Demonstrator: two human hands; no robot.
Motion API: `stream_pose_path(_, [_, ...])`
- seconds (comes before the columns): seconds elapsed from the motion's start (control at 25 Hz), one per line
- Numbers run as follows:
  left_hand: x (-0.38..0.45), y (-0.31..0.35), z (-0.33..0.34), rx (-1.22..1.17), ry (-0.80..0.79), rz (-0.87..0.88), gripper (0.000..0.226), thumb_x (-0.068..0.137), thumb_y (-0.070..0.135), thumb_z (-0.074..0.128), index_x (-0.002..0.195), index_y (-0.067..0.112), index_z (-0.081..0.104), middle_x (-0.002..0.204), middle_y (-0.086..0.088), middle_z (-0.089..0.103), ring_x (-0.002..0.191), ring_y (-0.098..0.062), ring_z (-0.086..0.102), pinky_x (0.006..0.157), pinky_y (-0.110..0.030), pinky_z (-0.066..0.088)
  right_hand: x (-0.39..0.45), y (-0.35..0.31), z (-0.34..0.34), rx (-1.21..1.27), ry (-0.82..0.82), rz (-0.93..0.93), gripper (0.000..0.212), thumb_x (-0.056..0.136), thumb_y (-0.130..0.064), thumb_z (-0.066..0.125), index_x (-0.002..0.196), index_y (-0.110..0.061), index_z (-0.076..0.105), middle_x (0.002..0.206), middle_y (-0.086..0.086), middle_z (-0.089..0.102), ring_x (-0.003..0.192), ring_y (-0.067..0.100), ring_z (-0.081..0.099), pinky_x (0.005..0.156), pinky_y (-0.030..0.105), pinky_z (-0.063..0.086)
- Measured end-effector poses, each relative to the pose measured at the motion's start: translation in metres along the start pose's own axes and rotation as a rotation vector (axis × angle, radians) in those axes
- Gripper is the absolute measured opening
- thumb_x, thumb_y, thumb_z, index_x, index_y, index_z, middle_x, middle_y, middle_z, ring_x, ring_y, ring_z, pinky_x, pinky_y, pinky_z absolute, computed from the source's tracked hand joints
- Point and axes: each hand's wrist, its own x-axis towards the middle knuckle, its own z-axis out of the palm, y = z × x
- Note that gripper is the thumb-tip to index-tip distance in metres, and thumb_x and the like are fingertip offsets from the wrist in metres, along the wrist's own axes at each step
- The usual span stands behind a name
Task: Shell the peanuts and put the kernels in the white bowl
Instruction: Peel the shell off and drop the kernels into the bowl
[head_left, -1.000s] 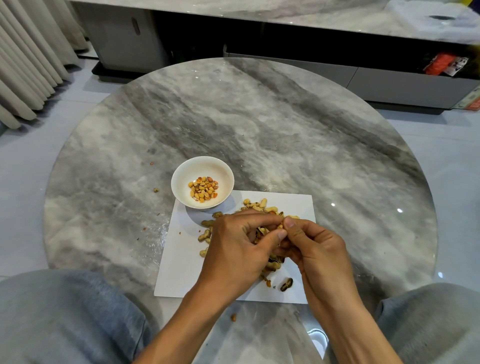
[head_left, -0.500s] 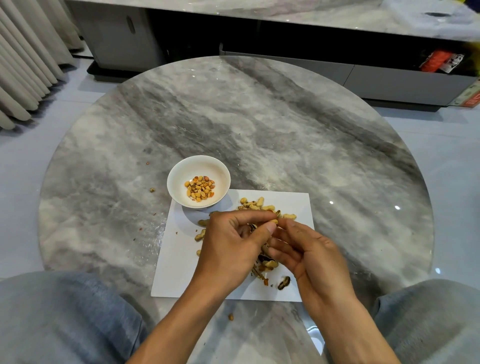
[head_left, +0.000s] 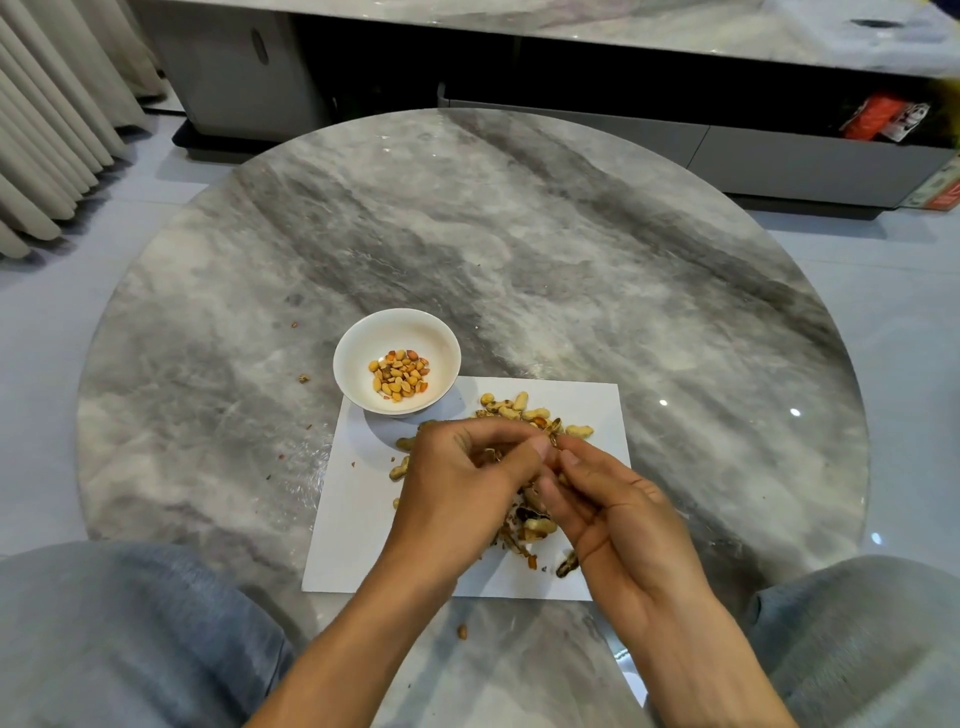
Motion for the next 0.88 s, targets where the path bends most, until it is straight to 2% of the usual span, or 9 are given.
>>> stream_pose_path(0.08, [0.003,0.004,-0.002,-0.38,-0.02,-0.281,0.023,0.096,0.025,0.061,0.097,0.008,0.076,0.091,-0.005,0.077,0.056,-0.005,0.059,0.054,-0.018,0.045,0.001,-0.002,-0.001,0.013,0.02,-0.008,0.018,0.092,0.002,0.059,0.107,0.003,0.069,0.085,0.015,0.075,0.069,0.018,0.071,0.07,0.029,0.063])
stream_pose_path(0.16, [0.006,0.005,-0.006,-0.696,-0.022,-0.441,0.04,0.099,0.034,0.052,0.107,0.0,0.071,0.104,-0.015,0.075,0.076,-0.014,0.072,0.067,-0.023,0.053,-0.001,-0.002,0.0,-0.116,0.014,-0.057,0.017,0.093,-0.001,0.057,0.097,-0.001,0.073,0.069,0.007,0.065,0.058,0.013,0.057,0.058,0.028,0.056])
stream_pose_path(0.28, [0.006,0.005,-0.007,-0.898,-0.029,-0.505,0.054,0.1,0.043,0.044,0.118,-0.004,0.064,0.113,-0.022,0.072,0.105,-0.027,0.071,0.091,-0.035,0.053,-0.008,0.006,0.005,-0.651,-0.078,-0.32,0.018,0.089,-0.005,0.066,0.08,-0.016,0.077,0.058,-0.005,0.057,0.052,0.007,0.047,0.053,0.021,0.042])
stream_pose_path(0.4, [0.005,0.008,-0.006,-0.964,-0.055,-0.497,0.061,0.1,0.049,0.041,0.126,-0.003,0.06,0.119,-0.023,0.069,0.117,-0.029,0.065,0.1,-0.041,0.048,-0.011,0.019,0.01,-0.997,-0.193,-0.607,0.023,0.083,-0.01,0.078,0.089,-0.032,0.078,0.074,-0.012,0.07,0.069,0.004,0.063,0.068,0.022,0.052])
stream_pose_path(0.48, [0.005,0.009,-0.006,-0.994,-0.085,-0.489,0.064,0.099,0.052,0.04,0.129,-0.001,0.058,0.122,-0.023,0.067,0.122,-0.03,0.061,0.103,-0.041,0.045,-0.009,0.022,0.009,-1.081,-0.164,-0.718,0.022,0.082,-0.012,0.08,0.092,-0.032,0.078,0.087,-0.022,0.072,0.083,0.001,0.067,0.075,0.015,0.05])
stream_pose_path(0.6, [0.004,0.008,-0.004,-1.036,-0.15,-0.465,0.066,0.098,0.054,0.04,0.133,0.001,0.056,0.127,-0.024,0.065,0.127,-0.031,0.057,0.106,-0.044,0.043,-0.006,0.017,0.007,-1.076,-0.1,-0.765,0.016,0.084,-0.011,0.077,0.08,-0.026,0.074,0.075,-0.018,0.07,0.072,0.004,0.064,0.065,0.014,0.046])
stream_pose_path(0.76, [0.006,0.006,-0.003,-1.024,-0.216,-0.432,0.062,0.097,0.052,0.041,0.135,0.006,0.057,0.131,-0.02,0.063,0.13,-0.029,0.055,0.113,-0.045,0.036,-0.007,0.011,0.009,-0.924,-0.078,-0.591,0.024,0.082,-0.001,0.069,0.071,-0.021,0.064,0.069,-0.002,0.068,0.065,0.025,0.062,0.058,0.037,0.049])
stream_pose_path(0.8, [0.005,0.006,-0.002,-1.007,-0.231,-0.412,0.06,0.096,0.05,0.042,0.135,0.007,0.057,0.132,-0.018,0.064,0.13,-0.028,0.056,0.114,-0.043,0.035,-0.007,0.01,0.009,-0.869,-0.075,-0.554,0.025,0.081,0.003,0.066,0.071,-0.019,0.064,0.068,0.002,0.067,0.065,0.03,0.062,0.056,0.037,0.048])
stream_pose_path(0.88, [0.002,0.004,0.001,-0.956,-0.261,-0.357,0.05,0.095,0.037,0.046,0.133,0.007,0.058,0.13,-0.015,0.065,0.127,-0.024,0.058,0.113,-0.04,0.038,-0.01,0.004,0.01,-0.714,-0.067,-0.473,0.024,0.08,0.01,0.061,0.072,-0.013,0.064,0.063,0.005,0.066,0.054,0.02,0.059,0.051,0.03,0.046])
